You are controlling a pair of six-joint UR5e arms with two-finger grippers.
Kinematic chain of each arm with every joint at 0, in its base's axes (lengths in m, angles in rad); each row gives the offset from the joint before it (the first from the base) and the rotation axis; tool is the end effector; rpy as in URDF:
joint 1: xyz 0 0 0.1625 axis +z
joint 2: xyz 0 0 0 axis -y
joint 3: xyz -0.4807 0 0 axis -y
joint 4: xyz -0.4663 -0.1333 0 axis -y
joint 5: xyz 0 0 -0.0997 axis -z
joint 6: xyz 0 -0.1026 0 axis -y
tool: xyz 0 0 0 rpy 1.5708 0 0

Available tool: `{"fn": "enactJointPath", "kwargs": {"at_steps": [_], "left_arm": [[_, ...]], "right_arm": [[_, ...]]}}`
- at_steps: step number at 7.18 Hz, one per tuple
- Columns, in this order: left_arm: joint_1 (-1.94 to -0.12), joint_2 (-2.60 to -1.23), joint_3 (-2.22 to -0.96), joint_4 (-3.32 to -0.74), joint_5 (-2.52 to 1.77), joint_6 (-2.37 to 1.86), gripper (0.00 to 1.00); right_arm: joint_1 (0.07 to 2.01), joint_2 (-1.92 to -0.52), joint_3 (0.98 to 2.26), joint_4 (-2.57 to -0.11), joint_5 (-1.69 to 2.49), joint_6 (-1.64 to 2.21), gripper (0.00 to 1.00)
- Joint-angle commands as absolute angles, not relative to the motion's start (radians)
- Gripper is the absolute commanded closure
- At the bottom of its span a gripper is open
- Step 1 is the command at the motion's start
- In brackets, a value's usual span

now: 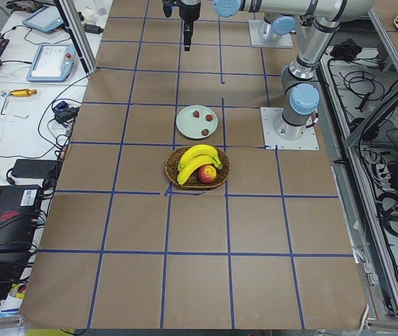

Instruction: Collect all strawberries into plate

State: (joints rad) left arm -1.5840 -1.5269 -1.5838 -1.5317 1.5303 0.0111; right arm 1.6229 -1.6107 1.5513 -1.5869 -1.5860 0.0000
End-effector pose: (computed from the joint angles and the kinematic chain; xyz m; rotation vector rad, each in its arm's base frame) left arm -0.1447 -0.5497 0.5618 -0.0399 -3.0989 0.1084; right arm 0.1604 -0.5458 0.5757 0.0805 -3.1251 0.1187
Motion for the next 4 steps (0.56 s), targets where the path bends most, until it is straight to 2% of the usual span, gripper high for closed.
{"fn": "enactJointPath", "kwargs": {"at_steps": [1,4], "left_arm": [[-1.585,-1.525,-1.589,-1.531,1.532,0.014,0.00],[-1.585,-1.520,-1.597,-1.529,1.532,0.009,0.00]], "right_arm": [[1.623,-1.611,1.552,-1.586,-1.586,0.000,0.00],[1.623,-1.609,1.554,-1.586,-1.586,-0.002,0.00]]}}
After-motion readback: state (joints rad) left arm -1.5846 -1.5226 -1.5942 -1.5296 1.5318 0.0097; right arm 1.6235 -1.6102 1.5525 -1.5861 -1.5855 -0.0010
